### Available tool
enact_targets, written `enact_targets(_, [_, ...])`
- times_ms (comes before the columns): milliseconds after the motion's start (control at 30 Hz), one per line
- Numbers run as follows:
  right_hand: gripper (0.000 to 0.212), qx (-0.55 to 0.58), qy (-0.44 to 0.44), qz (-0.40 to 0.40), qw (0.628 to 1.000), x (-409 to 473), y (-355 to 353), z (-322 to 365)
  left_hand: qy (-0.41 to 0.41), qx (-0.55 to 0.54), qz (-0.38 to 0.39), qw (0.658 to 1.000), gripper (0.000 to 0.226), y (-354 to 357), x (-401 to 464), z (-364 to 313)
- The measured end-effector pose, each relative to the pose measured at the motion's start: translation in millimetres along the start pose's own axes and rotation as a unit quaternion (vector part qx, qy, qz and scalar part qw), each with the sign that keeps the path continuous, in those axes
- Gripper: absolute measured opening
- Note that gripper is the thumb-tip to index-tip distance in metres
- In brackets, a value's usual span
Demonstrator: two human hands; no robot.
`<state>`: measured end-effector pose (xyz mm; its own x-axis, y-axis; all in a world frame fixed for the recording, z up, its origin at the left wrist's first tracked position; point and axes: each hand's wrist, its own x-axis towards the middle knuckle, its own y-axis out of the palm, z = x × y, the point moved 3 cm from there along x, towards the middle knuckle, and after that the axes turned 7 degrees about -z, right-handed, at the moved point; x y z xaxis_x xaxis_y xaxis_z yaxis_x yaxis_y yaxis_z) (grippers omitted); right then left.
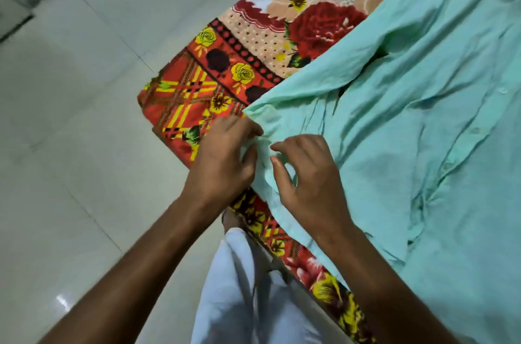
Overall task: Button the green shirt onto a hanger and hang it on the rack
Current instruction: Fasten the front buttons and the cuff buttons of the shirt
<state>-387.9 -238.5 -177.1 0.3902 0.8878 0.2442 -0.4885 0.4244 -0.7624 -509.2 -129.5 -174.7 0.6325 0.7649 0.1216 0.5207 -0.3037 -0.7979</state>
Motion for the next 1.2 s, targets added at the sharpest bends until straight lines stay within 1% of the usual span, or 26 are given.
enact_targets(33, [0.019, -0.007, 0.014, 0.021, 1.000, -10.2, 4.3, 1.9, -0.006, 0.004, 0.027, 1.000, 0.025, 4.5, -11.0, 4.2])
enact_targets(100, [0.029, -0.020, 0.042, 0.055, 0.997, -25.4, 9.8, 3.6, -0.022, -0.001, 0.053, 0.998, 0.030, 10.8, -27.5, 8.2])
enact_targets(200, [0.041, -0.048, 0.058, 0.079, 0.994, -32.7, 10.9, 5.5, -0.039, -0.020, 0.044, 0.998, 0.024, 12.0, -39.0, 8.6])
enact_targets(267, [0.042, -0.067, 0.056, 0.089, 0.992, -31.3, 12.6, 8.3, -0.040, -0.032, 0.040, 0.998, 0.017, 10.1, -41.8, 7.9])
enact_targets(367, [0.031, -0.029, 0.083, 0.082, 0.993, -24.2, 14.1, 13.5, -0.058, -0.060, 0.026, 0.996, 0.007, 3.3, -42.5, 7.3])
enact_targets(433, [0.019, 0.015, 0.118, 0.051, 0.992, -21.0, 9.5, 12.7, -0.123, -0.124, 0.006, 0.985, 0.005, -0.2, -41.4, 8.0])
enact_targets(467, [0.014, 0.020, 0.127, 0.036, 0.991, -20.8, 6.6, 12.4, -0.156, -0.154, 0.001, 0.976, 0.004, -0.6, -40.9, 8.6])
enact_targets(500, [0.010, 0.009, 0.127, 0.027, 0.991, -20.9, 4.4, 12.7, -0.180, -0.177, -0.001, 0.968, 0.004, -1.0, -39.8, 8.4])
enact_targets(567, [0.014, -0.034, 0.113, 0.021, 0.993, -20.6, 3.4, 17.2, -0.209, -0.208, 0.015, 0.955, 0.008, -1.8, -36.2, 7.3])
enact_targets(667, [0.028, -0.066, 0.109, 0.038, 0.991, -16.2, 8.3, 27.2, -0.266, -0.277, 0.076, 0.920, 0.030, -3.9, -31.1, 7.1])
enact_targets(767, [0.034, -0.048, 0.159, 0.064, 0.984, -21.3, 12.9, 25.8, -0.293, -0.342, 0.122, 0.884, 0.053, -2.7, -33.2, 11.1])
enact_targets(833, [0.037, -0.034, 0.183, 0.075, 0.980, -25.2, 14.4, 25.3, -0.327, -0.399, 0.145, 0.844, 0.062, -4.2, -36.0, 16.2])
enact_targets(933, [0.051, -0.040, 0.207, 0.100, 0.972, -24.8, 13.6, 30.0, -0.365, -0.474, 0.200, 0.776, 0.072, -9.6, -36.7, 18.3])
enact_targets(1000, [0.057, -0.047, 0.217, 0.113, 0.969, -24.3, 12.6, 31.7, -0.365, -0.500, 0.238, 0.748, 0.077, -12.9, -37.7, 17.0])
enact_targets(1067, [0.052, -0.054, 0.216, 0.110, 0.969, -25.2, 12.9, 32.1, -0.363, -0.503, 0.253, 0.743, 0.079, -15.5, -40.7, 16.2])
enact_targets(1133, [0.033, -0.040, 0.214, 0.074, 0.973, -27.0, 13.6, 31.6, -0.370, -0.501, 0.229, 0.748, 0.076, -16.2, -44.1, 17.5])
enact_targets(1167, [0.024, -0.017, 0.227, 0.049, 0.972, -27.4, 12.9, 31.2, -0.366, -0.485, 0.196, 0.770, 0.069, -16.0, -45.3, 19.1])
enact_targets(1200, [0.019, 0.016, 0.255, 0.026, 0.966, -27.9, 11.9, 30.1, -0.346, -0.442, 0.148, 0.814, 0.058, -16.9, -46.2, 21.4])
